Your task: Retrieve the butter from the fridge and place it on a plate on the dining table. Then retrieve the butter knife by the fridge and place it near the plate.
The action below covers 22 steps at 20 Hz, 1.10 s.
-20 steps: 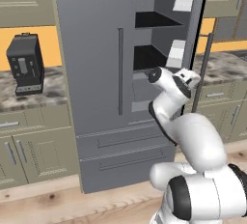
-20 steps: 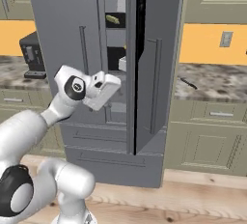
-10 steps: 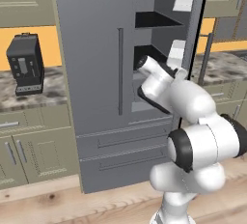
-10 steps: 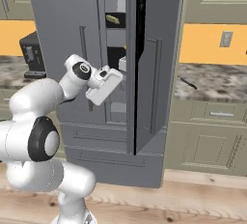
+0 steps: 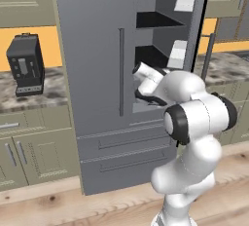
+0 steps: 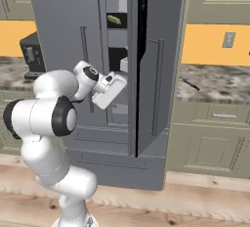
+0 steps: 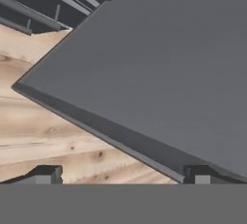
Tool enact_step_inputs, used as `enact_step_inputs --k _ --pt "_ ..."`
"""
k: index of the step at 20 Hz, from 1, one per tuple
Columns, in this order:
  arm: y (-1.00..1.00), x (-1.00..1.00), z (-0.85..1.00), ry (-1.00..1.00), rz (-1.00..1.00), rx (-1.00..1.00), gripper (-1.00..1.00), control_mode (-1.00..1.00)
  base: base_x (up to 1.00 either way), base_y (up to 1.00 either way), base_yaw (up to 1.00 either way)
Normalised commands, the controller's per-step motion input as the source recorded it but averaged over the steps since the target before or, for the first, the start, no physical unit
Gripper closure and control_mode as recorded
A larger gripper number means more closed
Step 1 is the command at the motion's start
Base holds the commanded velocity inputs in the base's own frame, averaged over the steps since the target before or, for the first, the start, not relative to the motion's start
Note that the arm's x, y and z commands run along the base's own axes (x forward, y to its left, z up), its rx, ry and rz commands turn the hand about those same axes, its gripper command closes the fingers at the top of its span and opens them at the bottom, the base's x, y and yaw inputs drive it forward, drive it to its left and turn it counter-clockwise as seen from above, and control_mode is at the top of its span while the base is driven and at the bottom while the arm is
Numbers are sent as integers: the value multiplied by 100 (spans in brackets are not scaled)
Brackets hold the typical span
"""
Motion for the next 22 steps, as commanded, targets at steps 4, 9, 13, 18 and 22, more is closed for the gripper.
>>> enact_step_inputs --k 4,9,13,18,22 --pt "0 39 -38 1 3 -3 -100 -100 0 0 0" --pt "-15 23 -18 3 1 -3 -100 -100 0 0 0" --pt "-57 -25 0 0 0 -3 -100 -100 0 0 0" --pt "-75 -39 0 0 0 -1 -100 -100 0 0 0" --pt "-99 -42 0 0 0 0 -100 -100 0 0 0"
